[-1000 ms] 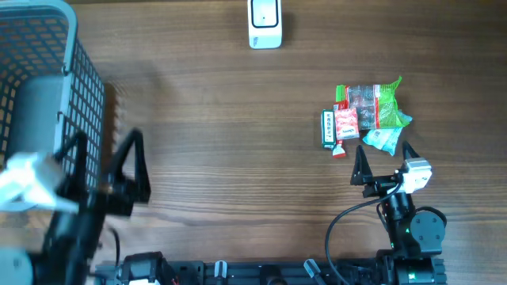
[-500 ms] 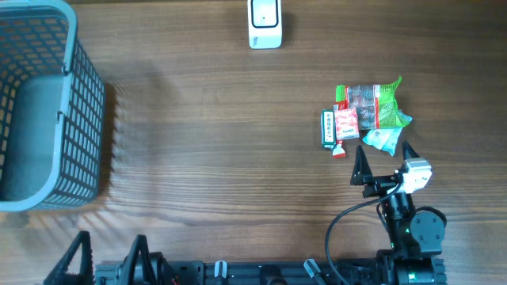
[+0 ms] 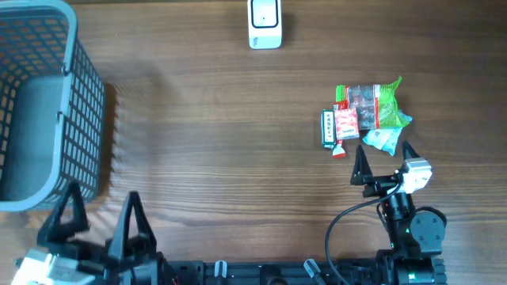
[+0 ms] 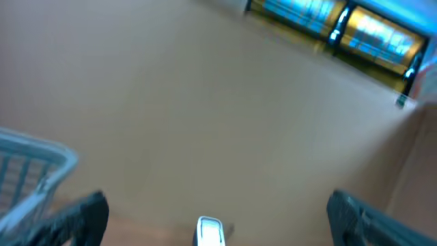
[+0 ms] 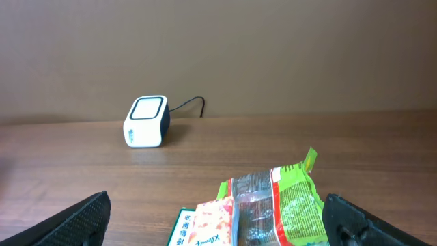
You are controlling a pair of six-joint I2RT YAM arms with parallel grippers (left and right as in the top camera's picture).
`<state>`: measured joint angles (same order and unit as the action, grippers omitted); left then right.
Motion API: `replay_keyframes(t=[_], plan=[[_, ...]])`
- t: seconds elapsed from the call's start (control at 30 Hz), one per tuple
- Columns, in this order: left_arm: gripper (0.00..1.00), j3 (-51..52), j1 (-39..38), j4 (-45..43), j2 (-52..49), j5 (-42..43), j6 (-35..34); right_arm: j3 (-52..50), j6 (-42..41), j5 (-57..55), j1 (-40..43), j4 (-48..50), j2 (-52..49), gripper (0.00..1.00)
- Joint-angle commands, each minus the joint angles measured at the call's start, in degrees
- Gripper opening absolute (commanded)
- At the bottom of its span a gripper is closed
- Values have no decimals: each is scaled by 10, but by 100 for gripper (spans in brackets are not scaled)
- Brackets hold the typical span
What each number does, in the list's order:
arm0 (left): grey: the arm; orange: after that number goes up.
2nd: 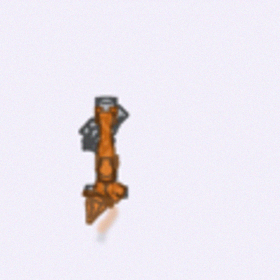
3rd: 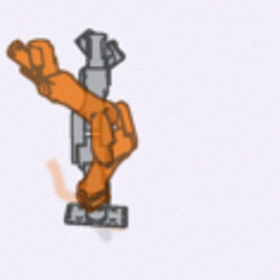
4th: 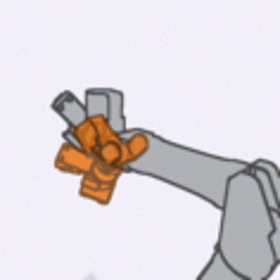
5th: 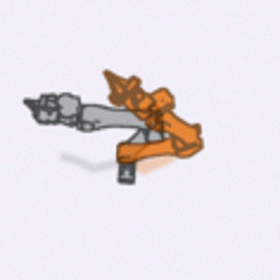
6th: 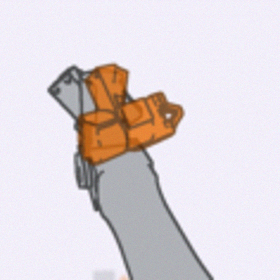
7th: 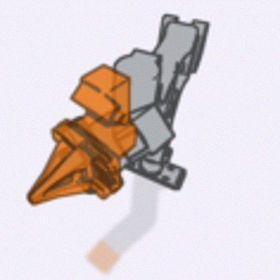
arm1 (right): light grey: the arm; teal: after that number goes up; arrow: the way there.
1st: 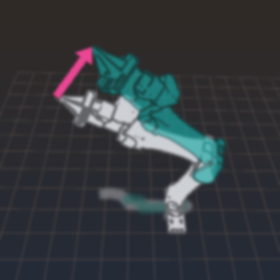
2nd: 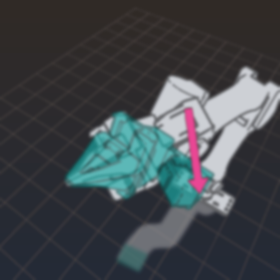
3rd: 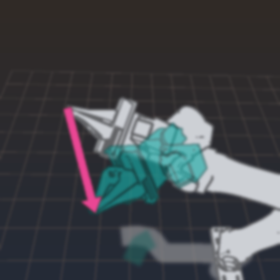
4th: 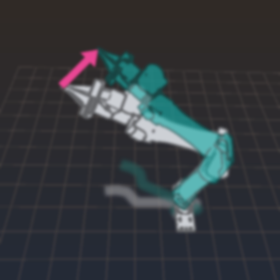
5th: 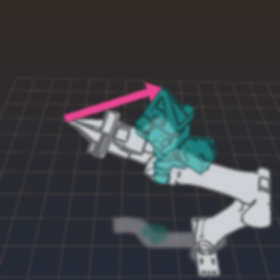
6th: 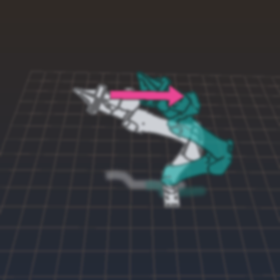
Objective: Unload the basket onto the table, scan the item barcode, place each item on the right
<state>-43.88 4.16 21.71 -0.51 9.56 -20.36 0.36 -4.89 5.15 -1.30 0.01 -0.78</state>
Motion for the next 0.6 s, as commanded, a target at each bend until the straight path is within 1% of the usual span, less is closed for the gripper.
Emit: replay_keyframes(t=[0.0,0.17,0.3,0.37,0.43,0.57], plan=[[100,114,-3,-158,2,16,6,-1,4,9,2,3,6,100],[100,261,-3,-379,3,15,7,-1,4,9,2,3,6,100],[100,352,-3,-499,3,14,7,-1,4,9,2,3,6,100],[100,382,-3,-516,3,11,7,-1,4,9,2,3,6,100],[100,402,-3,-511,3,3,7,-1,4,9,2,3,6,100],[100,421,-3,-468,3,-18,7,-1,4,9,2,3,6,100]])
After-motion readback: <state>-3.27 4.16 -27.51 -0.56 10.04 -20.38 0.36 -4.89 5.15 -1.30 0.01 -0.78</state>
